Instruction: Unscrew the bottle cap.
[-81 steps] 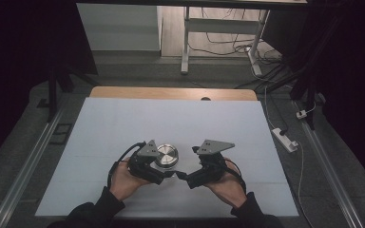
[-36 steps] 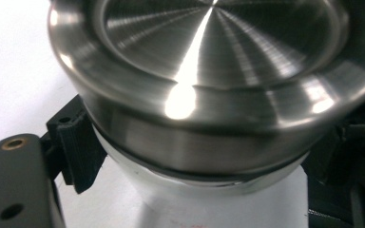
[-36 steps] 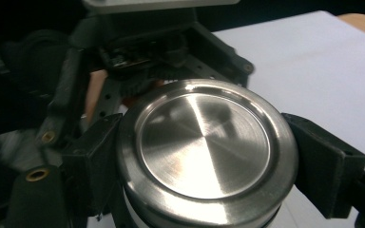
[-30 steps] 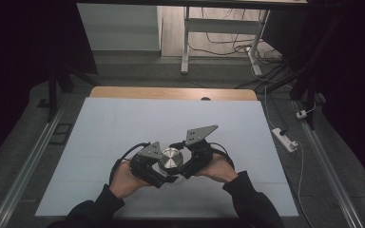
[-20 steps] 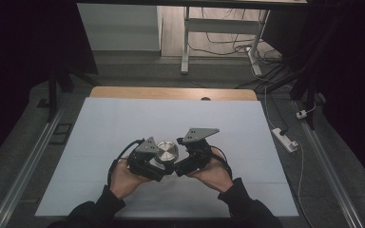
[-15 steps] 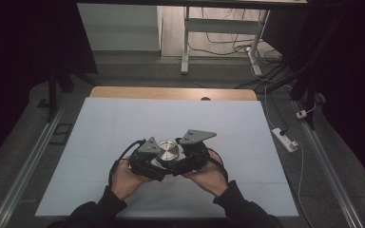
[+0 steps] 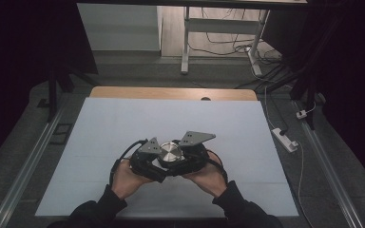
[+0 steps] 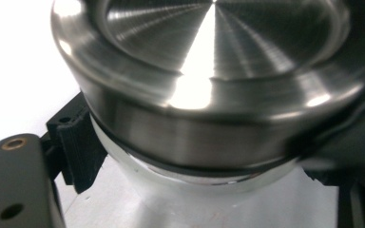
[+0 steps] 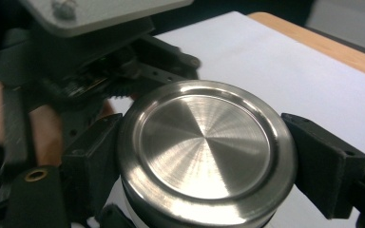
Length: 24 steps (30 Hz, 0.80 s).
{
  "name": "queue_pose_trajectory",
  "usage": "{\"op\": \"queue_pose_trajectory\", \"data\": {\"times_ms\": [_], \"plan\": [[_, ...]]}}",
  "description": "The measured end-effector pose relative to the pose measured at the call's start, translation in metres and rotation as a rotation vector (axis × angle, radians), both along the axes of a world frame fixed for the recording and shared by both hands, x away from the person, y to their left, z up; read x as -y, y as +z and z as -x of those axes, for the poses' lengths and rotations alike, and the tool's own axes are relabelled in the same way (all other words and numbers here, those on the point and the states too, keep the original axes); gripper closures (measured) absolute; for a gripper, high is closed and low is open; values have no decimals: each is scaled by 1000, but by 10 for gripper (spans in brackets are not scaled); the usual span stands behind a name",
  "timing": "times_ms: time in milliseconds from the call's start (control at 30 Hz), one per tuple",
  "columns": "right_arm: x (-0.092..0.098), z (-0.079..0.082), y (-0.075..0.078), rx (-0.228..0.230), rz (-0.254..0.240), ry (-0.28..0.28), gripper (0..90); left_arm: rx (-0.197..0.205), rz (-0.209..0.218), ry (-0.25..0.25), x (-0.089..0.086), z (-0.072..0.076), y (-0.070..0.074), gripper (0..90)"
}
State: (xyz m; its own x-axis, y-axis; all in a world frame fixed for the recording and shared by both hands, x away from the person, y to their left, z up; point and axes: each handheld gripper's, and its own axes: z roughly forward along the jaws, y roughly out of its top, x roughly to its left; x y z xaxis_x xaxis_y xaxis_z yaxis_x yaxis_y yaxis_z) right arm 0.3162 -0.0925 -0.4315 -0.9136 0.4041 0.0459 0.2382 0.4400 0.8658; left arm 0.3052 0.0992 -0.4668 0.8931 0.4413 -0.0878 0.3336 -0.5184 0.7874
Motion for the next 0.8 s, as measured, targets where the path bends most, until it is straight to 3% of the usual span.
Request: {"op": "queue_pose_trajectory", "data": {"times_ms": [33, 133, 367, 467, 533, 600, 700, 733, 767, 800], "plan": [[4, -4, 1, -21, -19, 58, 177, -8, 13, -36, -1, 0, 0, 154], [10, -10, 1, -59, -44, 148, 177, -13, 24, -101, -2, -1, 1, 154], [19, -16, -1, -65, -45, 332, 177, -23, 37, -237, 0, -2, -2, 154], [21, -18, -3, -66, -52, 383, 175, -22, 41, -247, 1, -2, -2, 154], [21, -19, -3, -86, -48, 362, 158, -15, 41, -209, 1, -2, -3, 154], [20, -19, -2, -85, -38, 314, 70, -6, 37, -170, -2, -3, -2, 154], [22, -18, 3, -74, -45, 244, 27, 2, 38, -88, -7, -4, 0, 154], [22, -18, 3, -74, -45, 244, 27, 2, 38, -88, -7, -4, 0, 154], [23, -17, 8, -74, -57, 179, 27, 6, 33, -24, -9, -5, 1, 154], [22, -16, 9, -71, -52, 152, 27, 9, 25, 7, -9, -5, 1, 154]]}}
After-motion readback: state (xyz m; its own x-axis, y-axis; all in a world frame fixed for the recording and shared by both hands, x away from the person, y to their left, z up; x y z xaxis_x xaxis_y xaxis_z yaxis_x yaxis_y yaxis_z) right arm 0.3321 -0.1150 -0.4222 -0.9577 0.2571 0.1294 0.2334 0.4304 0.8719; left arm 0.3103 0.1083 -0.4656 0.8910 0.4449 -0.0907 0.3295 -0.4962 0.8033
